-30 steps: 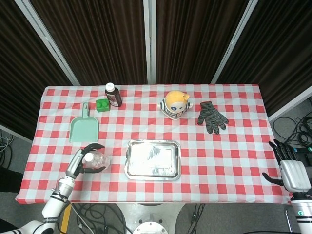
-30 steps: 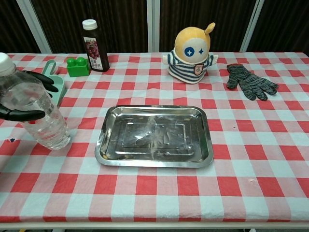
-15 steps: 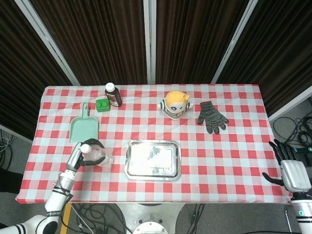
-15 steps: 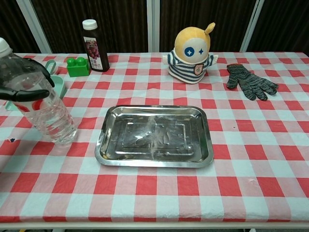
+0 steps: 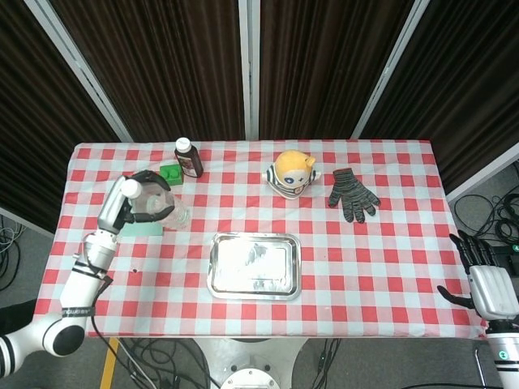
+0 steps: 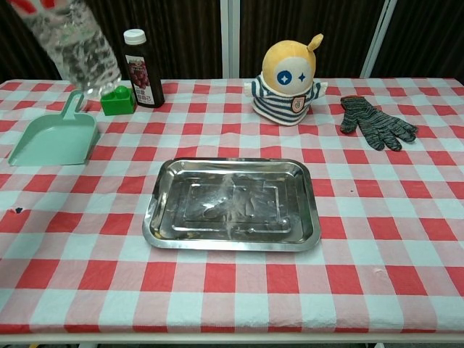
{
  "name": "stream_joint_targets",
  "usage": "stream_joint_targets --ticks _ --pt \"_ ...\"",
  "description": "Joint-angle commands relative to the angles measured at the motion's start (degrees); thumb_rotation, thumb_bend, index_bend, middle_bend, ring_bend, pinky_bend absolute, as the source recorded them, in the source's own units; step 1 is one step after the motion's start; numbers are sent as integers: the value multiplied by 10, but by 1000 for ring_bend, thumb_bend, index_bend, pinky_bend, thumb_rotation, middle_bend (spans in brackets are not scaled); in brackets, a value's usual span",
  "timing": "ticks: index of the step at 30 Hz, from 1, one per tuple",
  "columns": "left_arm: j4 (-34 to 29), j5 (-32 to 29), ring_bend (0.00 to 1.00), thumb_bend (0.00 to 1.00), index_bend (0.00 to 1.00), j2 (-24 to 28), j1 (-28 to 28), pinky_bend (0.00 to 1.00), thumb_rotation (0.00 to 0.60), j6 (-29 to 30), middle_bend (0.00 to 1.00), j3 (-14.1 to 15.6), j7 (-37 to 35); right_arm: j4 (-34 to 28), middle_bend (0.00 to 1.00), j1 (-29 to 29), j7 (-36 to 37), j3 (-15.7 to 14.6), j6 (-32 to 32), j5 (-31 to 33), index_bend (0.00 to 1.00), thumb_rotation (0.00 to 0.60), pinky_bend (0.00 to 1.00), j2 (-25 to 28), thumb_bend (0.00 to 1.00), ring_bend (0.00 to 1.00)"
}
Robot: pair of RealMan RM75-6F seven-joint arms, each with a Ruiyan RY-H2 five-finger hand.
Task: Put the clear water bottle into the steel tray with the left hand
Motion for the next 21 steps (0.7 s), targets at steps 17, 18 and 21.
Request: stream_joint_targets --ticks 17,18,21 --pt "-16 4 500 284 603 38 -21 540 600 -31 628 36 56 4 0 2 -7 -1 -6 2 0 600 0 -5 101 0" --pt "-7 -1 500 284 602 30 -11 540 600 -33 628 57 54 5 0 1 -6 -2 -6 2 0 600 0 -5 101 0" --pt "24 -11 500 284 602 3 5 538 600 -34 628 91 46 4 0 1 -4 -1 -7 3 0 600 0 -5 101 0"
